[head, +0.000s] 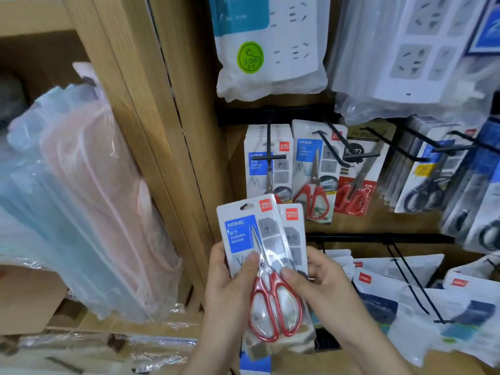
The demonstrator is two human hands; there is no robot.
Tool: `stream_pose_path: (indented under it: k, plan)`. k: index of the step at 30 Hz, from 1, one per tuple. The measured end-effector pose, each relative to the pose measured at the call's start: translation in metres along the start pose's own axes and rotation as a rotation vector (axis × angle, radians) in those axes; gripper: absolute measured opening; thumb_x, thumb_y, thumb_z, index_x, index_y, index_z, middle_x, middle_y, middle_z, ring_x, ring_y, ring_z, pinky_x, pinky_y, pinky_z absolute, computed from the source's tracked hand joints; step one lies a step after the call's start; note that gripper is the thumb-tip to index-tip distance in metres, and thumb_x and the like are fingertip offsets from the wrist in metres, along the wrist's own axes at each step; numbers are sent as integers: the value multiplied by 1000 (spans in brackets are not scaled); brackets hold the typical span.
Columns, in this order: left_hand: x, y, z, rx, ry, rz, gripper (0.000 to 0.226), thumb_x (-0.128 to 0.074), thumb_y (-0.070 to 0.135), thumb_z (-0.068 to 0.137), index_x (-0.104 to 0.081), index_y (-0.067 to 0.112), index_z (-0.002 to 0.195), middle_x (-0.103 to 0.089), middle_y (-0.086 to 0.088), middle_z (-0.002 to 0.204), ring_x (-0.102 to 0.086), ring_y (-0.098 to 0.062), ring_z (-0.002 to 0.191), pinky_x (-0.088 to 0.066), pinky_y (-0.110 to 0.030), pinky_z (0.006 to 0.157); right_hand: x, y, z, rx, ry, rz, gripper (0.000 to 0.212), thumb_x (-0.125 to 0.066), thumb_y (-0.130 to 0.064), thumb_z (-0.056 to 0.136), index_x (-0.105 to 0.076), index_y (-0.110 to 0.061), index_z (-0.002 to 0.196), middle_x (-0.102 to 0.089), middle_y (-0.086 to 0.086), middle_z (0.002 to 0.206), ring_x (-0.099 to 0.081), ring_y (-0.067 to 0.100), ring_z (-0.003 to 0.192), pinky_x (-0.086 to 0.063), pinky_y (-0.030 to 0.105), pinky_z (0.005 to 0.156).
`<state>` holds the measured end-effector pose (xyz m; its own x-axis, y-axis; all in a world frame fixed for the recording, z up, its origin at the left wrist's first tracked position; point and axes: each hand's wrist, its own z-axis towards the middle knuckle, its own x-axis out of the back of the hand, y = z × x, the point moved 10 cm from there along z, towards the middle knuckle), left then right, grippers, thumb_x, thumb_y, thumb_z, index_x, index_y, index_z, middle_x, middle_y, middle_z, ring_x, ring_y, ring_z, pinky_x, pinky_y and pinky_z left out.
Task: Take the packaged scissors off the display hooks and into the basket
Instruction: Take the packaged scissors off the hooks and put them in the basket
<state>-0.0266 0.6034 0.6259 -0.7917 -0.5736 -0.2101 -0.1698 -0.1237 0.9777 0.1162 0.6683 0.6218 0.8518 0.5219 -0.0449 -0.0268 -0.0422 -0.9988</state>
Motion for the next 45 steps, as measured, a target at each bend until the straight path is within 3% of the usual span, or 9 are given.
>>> stream_pose_path:
  k: [6, 13, 19, 23, 33, 37, 40, 43, 45]
  plan:
    - [10, 31, 28, 0, 35, -35, 19, -66, 24, 88, -69, 13, 104, -78, -8, 95, -75, -27, 88, -60, -42, 73, 3, -1, -7, 25, -16, 8, 32, -67, -16, 85, -65, -20, 117, -78, -3, 102, -74, 16, 92, -60, 26, 70]
    - [-10, 71, 39, -131, -27, -16, 8, -65, 12, 91, -72, 15, 89, -78, -8, 88, -75, -18, 77, -61, -28, 58, 19, 3, -4, 33, 24, 80, 31, -57, -29, 88, -69, -20, 115, -78, 9, 97, -75, 27, 89, -62, 39, 76]
    - [-34, 98, 37, -278, -102, 56, 16, -66, 32, 79, -68, 20, 89, -78, -1, 89, -75, -17, 85, -61, -29, 58, 40, 2, -4, 59, 105, 124, 30, -54, -31, 87, -73, -21, 108, -77, 11, 95, -75, 25, 89, -61, 29, 72]
    - [-46, 104, 44, -292, -114, 92, 3, -65, 23, 89, -67, 22, 91, -77, 7, 87, -75, -11, 85, -59, -23, 56, 41, -4, -6, 109, 132, 87, 27, -54, -30, 88, -74, -20, 104, -78, 7, 93, -75, 21, 89, -60, 29, 74]
    - [-53, 87, 71, -152, -97, 139, 5, -61, 28, 96, -65, 26, 95, -78, 4, 90, -75, -15, 81, -59, -26, 58, 36, -20, -6, 209, 215, -8, 21, -55, -35, 89, -75, -33, 95, -77, 4, 90, -73, 24, 86, -60, 49, 77]
    - [-58, 83, 72, -89, -149, 182, 23, -60, 27, 97, -55, 23, 119, -75, 0, 103, -75, -16, 85, -61, -27, 59, 36, -22, -5, 235, 277, -68, 23, -54, -43, 88, -73, -31, 92, -75, 7, 85, -71, 31, 81, -57, 59, 73]
    - [-48, 71, 56, -71, -191, 154, 59, -70, 14, 87, -40, 37, 131, -72, 4, 107, -75, -19, 87, -61, -32, 60, 41, -23, -3, 251, 325, -86, 29, -54, -50, 86, -72, -27, 91, -73, 9, 81, -68, 37, 77, -55, 61, 69]
    - [-35, 53, 37, -87, -249, 98, 77, -72, 1, 82, -36, 46, 132, -75, -2, 99, -75, -28, 85, -61, -38, 66, 45, -23, -2, 241, 338, -124, 26, -52, -47, 89, -72, -31, 94, -73, 1, 75, -68, 23, 70, -58, 48, 66]
    - [-22, 53, 40, -155, -176, 120, 75, -69, -2, 85, -41, 50, 130, -75, -6, 90, -75, -28, 80, -61, -39, 65, 51, -25, -4, 256, 388, -141, 36, -50, -49, 88, -70, -20, 90, -64, 4, 65, -56, 22, 58, -48, 37, 58]
